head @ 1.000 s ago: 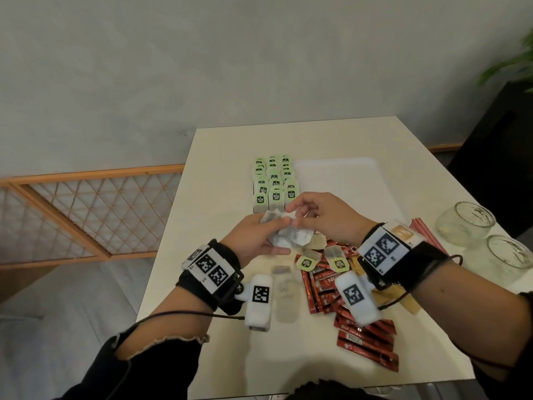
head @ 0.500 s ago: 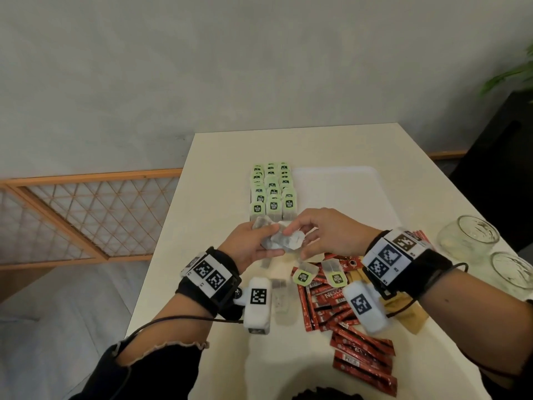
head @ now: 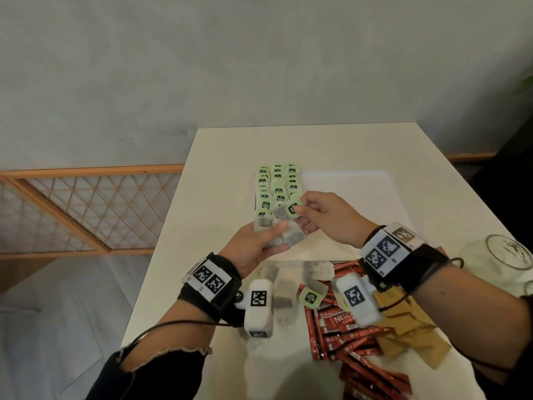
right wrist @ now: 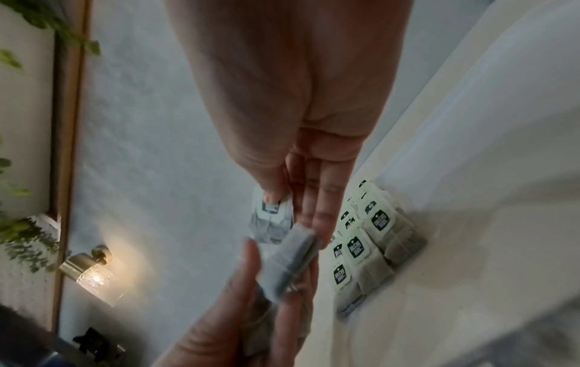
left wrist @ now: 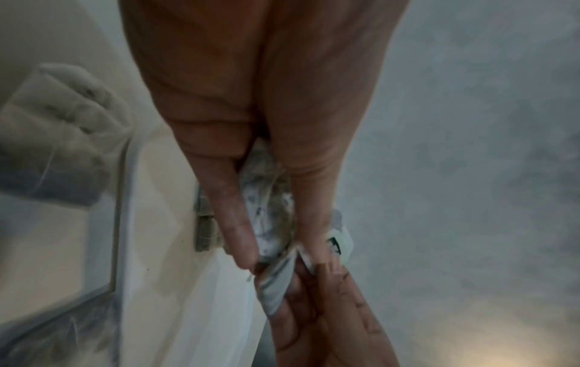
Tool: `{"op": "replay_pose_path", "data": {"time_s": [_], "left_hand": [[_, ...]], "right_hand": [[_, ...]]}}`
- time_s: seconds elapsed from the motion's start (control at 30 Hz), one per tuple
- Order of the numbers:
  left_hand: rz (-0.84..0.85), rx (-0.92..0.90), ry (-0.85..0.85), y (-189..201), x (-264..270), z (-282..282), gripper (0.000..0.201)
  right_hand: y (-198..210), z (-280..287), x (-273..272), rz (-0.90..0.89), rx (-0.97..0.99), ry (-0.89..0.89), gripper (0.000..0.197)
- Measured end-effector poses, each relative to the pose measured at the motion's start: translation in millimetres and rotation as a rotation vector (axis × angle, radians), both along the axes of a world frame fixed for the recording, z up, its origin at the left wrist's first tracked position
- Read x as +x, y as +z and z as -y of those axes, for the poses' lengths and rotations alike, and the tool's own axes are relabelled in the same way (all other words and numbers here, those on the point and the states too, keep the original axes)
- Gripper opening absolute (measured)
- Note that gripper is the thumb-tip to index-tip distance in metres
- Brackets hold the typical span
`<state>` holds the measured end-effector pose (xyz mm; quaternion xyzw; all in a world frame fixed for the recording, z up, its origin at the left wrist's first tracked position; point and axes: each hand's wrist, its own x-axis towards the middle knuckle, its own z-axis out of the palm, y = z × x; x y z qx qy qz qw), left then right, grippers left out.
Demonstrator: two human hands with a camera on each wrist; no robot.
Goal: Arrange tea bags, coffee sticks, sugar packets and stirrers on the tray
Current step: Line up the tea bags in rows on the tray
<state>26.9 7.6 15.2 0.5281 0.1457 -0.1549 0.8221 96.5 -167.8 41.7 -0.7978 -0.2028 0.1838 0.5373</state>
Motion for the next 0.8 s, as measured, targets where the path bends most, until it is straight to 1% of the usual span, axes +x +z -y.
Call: {"op": "replay_pose_path", "data": {"time_s": [0.03, 0.1, 0.17, 0.2, 0.27, 0.3, 0.33, 0.37, 0.4, 0.5, 0.63, 0.7, 0.8], "left_hand": [[-0.003, 0.025, 0.002, -1.9, 2.4, -0.7, 0.035], [-0.034, 0.078, 0.063, -6.2, 8.5, -3.7, 0.026], [-0.049, 0.111, 0.148, -11.3, 15.6, -9.7, 0.026], [-0.054, 0.123, 0.184, -12.9, 18.6, -13.3, 0.028], [-0.062, 0.136, 0.232, -16.3, 23.7, -20.3, 0.030], [-0.065, 0.136, 0.247, -17.6, 25.7, -23.0, 0.027], [-0.071, 0.138, 0.259, -18.7, 27.5, -25.4, 0.019], [-0.075, 0.137, 0.271, -19.3, 28.9, -27.0, 0.010], [-0.077, 0.138, 0.282, -20.0, 29.8, -27.9, 0.007], [-0.094, 0.121, 0.308, -23.7, 32.9, -29.8, 0.011], [-0.140, 0.093, 0.332, -23.3, 36.3, -28.3, 0.023], [-0.151, 0.096, 0.331, -22.2, 37.7, -27.2, 0.020], [-0.158, 0.113, 0.320, -20.3, 38.2, -23.9, 0.013]], "right_hand": [[-0.5, -2.3, 3.8, -0.006, -0.009, -0.015, 0.018], [-2.4, -5.3, 10.9, -0.001, -0.037, -0.048, 0.020], [-3.9, -2.8, 18.5, 0.048, -0.183, -0.030, 0.020], [-4.9, 0.0, 21.9, 0.066, -0.295, 0.033, 0.022], [-6.5, 4.5, 27.1, 0.083, -0.545, 0.238, 0.026], [-8.2, 6.0, 29.0, 0.094, -0.658, 0.331, 0.027], [-11.4, 6.8, 31.5, 0.119, -0.748, 0.392, 0.028], [-14.5, 6.7, 34.4, 0.158, -0.810, 0.417, 0.028], [-17.6, 6.1, 37.5, 0.199, -0.840, 0.408, 0.027], [-26.5, 3.3, 47.2, 0.280, -0.787, 0.276, 0.023], [-34.8, -2.0, 56.1, 0.299, -0.687, 0.111, 0.010], [-37.4, -3.8, 60.1, 0.295, -0.673, 0.071, 0.010], [-39.9, -4.1, 62.3, 0.271, -0.644, 0.060, 0.018]]}}
